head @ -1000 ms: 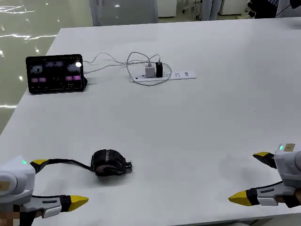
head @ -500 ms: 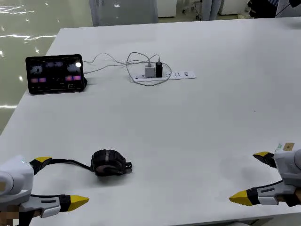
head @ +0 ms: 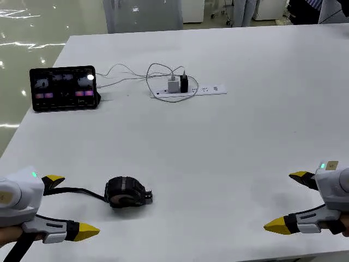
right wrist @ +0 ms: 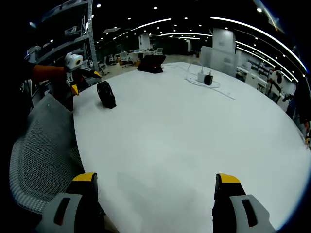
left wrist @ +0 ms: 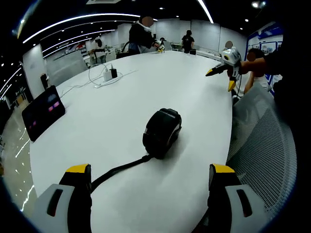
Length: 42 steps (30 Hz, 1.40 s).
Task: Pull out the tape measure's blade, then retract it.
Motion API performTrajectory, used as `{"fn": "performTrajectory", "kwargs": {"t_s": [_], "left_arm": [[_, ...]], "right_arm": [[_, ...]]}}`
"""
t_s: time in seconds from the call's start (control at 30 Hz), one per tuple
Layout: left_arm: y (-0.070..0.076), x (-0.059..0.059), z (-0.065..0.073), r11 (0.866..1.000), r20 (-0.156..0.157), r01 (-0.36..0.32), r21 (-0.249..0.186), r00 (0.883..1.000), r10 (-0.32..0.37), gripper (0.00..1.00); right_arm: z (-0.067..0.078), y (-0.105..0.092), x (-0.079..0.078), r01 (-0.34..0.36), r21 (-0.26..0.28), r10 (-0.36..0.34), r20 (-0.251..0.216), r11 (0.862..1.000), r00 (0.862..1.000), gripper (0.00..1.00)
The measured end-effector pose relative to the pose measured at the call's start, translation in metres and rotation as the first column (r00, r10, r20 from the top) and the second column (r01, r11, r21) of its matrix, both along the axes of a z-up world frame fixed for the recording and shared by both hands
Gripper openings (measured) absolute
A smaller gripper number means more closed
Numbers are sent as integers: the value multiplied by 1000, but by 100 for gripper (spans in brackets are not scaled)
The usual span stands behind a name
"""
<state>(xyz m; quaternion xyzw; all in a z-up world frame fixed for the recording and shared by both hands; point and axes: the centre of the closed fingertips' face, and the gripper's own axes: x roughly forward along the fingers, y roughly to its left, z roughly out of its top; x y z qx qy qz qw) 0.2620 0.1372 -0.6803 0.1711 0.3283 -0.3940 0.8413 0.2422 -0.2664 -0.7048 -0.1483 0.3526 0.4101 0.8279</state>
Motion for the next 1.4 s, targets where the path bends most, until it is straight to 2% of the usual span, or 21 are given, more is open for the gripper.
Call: {"fn": "performTrajectory", "kwargs": {"t_s": [0.03,0.33,0.4,0.5,0.6,0.83,0.9,0.97,1.03,1.13,1.4], "left_arm": [[-2,1,2,1000,-6,11,-1,1000,-11,99],[-20,11,12,995,12,94,15,995,-94,99],[-25,11,12,993,0,114,13,993,-114,99],[-31,12,11,987,2,155,45,988,-155,99],[-38,13,11,982,-5,182,55,983,-182,99],[-48,17,6,964,-24,241,108,970,-240,99],[-49,17,2,954,-41,264,141,964,-261,98],[-52,18,1,942,-39,291,167,957,-289,98],[-57,19,-1,932,-52,317,177,948,-313,97],[-63,21,-3,917,-48,348,197,937,-345,96],[-76,23,-10,889,-79,401,220,916,-394,95]], "right_arm": [[1,1,0,-5,1,5,-5,1000,1000,99],[4,13,3,-71,-7,71,-1,997,997,99],[4,17,4,-86,-13,86,-1,996,996,99],[2,23,5,-108,-20,108,-1,994,994,99],[-1,28,5,-144,-32,144,-3,989,990,99],[-1,40,12,-213,-15,214,50,977,976,99],[-1,44,14,-225,-12,226,59,974,972,99],[0,49,15,-232,-13,233,58,973,971,99],[0,51,18,-248,-12,248,66,969,966,99],[2,61,21,-265,2,264,66,964,962,99],[4,86,29,-309,13,307,79,951,948,99]]}}
